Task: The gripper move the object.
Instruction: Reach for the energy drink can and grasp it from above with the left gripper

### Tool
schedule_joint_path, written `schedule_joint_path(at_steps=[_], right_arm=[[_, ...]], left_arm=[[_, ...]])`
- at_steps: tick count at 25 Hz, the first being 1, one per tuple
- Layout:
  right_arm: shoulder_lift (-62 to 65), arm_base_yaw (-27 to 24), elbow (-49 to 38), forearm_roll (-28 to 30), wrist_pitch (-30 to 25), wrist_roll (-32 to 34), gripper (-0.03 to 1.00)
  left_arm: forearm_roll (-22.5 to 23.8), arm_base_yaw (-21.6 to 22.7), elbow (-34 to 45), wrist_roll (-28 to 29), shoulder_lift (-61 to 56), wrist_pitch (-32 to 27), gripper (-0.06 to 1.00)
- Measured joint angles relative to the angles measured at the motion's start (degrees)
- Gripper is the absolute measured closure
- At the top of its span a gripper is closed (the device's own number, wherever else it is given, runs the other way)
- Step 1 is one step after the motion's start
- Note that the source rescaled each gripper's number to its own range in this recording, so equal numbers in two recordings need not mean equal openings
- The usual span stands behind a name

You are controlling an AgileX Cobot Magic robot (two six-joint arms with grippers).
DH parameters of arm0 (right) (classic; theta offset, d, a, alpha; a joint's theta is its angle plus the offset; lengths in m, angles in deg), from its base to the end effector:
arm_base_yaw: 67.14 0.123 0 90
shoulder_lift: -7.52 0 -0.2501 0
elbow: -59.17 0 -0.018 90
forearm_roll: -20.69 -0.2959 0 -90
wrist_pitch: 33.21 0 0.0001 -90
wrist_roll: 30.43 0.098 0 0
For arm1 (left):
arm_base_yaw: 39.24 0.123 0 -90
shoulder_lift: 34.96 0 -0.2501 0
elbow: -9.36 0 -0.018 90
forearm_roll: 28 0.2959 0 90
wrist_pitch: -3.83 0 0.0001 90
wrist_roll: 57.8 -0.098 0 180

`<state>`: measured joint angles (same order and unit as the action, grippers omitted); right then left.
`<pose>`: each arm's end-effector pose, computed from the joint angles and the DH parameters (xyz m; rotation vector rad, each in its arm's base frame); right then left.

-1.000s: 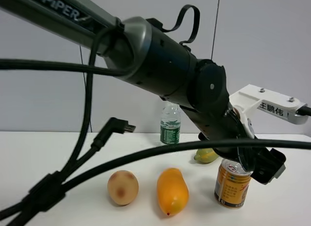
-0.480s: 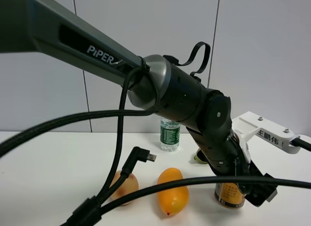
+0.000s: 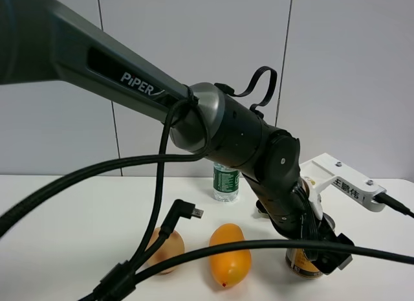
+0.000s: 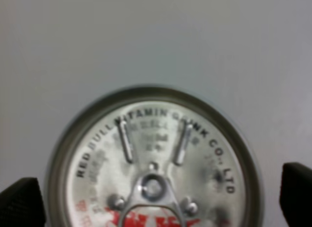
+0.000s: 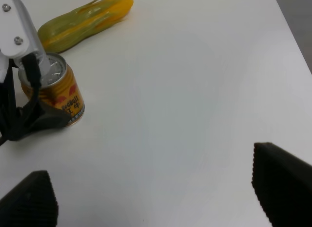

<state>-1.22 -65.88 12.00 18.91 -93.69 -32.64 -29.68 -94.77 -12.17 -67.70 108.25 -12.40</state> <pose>0.0754 0.0043 0.2981 -0.0630 2.0301 0.0267 0.2977 -0.4351 0.0599 1.2950 2.0726 -0.3860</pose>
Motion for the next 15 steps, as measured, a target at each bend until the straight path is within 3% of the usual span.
schedule_joint_path(at_steps=[15], right_arm=[[0.0, 0.0, 0.0, 0.0, 0.0, 0.0, -0.03]], left_arm=[[0.0, 0.3, -0.1, 0.0, 0.0, 2.8, -0.03]])
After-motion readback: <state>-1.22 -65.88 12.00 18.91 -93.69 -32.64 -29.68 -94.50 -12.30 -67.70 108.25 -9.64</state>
